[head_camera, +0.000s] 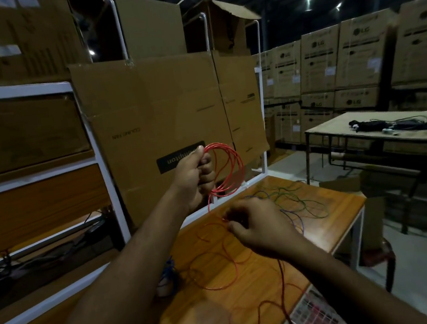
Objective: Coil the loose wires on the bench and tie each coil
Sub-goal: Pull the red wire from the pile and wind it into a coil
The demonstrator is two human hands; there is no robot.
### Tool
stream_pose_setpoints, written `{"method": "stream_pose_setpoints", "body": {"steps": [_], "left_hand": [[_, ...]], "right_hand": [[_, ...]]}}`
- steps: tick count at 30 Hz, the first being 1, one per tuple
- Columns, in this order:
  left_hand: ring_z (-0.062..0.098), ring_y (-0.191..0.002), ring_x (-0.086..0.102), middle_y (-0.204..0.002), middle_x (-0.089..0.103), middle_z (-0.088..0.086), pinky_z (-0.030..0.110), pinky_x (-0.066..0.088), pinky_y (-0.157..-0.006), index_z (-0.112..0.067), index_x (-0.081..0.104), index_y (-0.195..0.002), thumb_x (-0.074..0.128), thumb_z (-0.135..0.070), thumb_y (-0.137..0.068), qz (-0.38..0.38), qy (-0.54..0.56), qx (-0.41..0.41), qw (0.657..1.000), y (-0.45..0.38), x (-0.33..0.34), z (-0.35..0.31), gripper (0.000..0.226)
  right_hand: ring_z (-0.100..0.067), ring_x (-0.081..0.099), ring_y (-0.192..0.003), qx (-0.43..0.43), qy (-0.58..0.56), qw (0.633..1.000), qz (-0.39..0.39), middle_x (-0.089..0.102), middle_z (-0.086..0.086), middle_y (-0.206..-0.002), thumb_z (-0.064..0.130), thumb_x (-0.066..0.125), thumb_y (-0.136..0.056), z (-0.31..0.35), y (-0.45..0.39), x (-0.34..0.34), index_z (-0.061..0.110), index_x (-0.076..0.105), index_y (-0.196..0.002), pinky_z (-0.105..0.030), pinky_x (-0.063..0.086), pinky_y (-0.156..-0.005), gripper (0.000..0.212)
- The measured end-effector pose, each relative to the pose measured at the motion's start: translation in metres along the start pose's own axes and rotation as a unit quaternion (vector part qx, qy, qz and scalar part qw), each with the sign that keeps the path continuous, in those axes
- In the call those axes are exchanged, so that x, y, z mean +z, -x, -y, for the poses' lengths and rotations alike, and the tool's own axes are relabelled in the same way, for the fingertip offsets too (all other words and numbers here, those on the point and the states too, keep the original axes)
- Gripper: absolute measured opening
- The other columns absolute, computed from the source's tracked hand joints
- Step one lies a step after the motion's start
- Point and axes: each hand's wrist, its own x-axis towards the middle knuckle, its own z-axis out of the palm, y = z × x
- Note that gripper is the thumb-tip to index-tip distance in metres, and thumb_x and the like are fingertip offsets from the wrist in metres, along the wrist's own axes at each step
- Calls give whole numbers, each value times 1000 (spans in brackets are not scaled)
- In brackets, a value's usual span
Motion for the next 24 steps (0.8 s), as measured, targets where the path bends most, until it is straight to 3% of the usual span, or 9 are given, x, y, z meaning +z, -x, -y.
{"method": "stream_pose_setpoints", "body": {"steps": [3, 7, 9, 11, 13, 16, 19, 24], "left_hand": [[7, -41, 19, -51, 27, -6, 22, 13, -42, -18, 39, -70, 30, -37, -107, 4, -12, -2, 1000, 3, -3, 0, 43], [13, -50, 35, -59, 43, 2, 24, 30, -49, -15, 48, -80, 37, -37, -106, 17, -54, -1, 998, 5, -1, 7, 36], [19, -62, 45, -71, 50, 11, 30, 39, -62, -14, 54, -87, 45, -39, -103, 30, -32, -10, 999, 5, 3, 10, 30], [13, -52, 44, -64, 49, 4, 23, 41, -51, -15, 50, -81, 42, -37, -104, 50, -22, -23, 998, 8, 7, 7, 33], [5, -40, 35, -56, 44, -3, 16, 30, -35, -15, 46, -80, 37, -36, -106, 77, -4, -33, 996, 12, 10, 1, 34], [2, -37, 30, -53, 40, -6, 15, 20, -33, -15, 46, -80, 38, -36, -104, 98, 26, -68, 993, 13, 8, -4, 33], [2, -36, 28, -52, 36, -6, 14, 20, -32, -16, 46, -77, 39, -37, -102, 125, 35, -106, 986, 13, 6, -4, 34], [3, -35, 26, -50, 34, -7, 16, 14, -35, -17, 44, -74, 39, -40, -100, 139, 48, -134, 980, 14, 2, -2, 35]], "right_hand": [[4, 54, -95, -107, 53, 992, -29, 63, 9, -112, 6, 60, -93, 17, -1, -30, 25, 69, -118, -7, 46, -75, 32], [-1, 53, -79, -219, 109, 950, -194, 64, 1, -95, 22, 63, -88, 16, -27, -58, 18, 75, -102, -5, 36, -64, 18], [-3, 58, -72, -235, 105, 941, -219, 68, 1, -87, 23, 64, -88, 13, -41, -67, 14, 74, -94, -13, 47, -62, 15], [-4, 62, -72, -212, 122, 942, -231, 70, 3, -83, 21, 70, -88, 8, -54, -72, 16, 73, -90, -26, 57, -62, 6], [-8, 62, -78, -140, 114, 958, -224, 67, 5, -88, 26, 73, -88, 0, -66, -73, 22, 70, -91, -34, 58, -66, 6], [-13, 54, -92, -29, 43, 983, -175, 55, 0, -103, 42, 63, -93, -10, -77, -67, 29, 59, -90, -34, 52, -74, 14], [-20, 59, -90, 10, -62, 988, -138, 61, -2, -98, 41, 53, -98, -14, -76, -59, 25, 54, -86, -44, 53, -76, 21], [-29, 62, -80, 81, -325, 941, -46, 64, -13, -88, 36, 45, -103, -10, -73, -47, 11, 52, -98, -41, 49, -70, 26]]}}
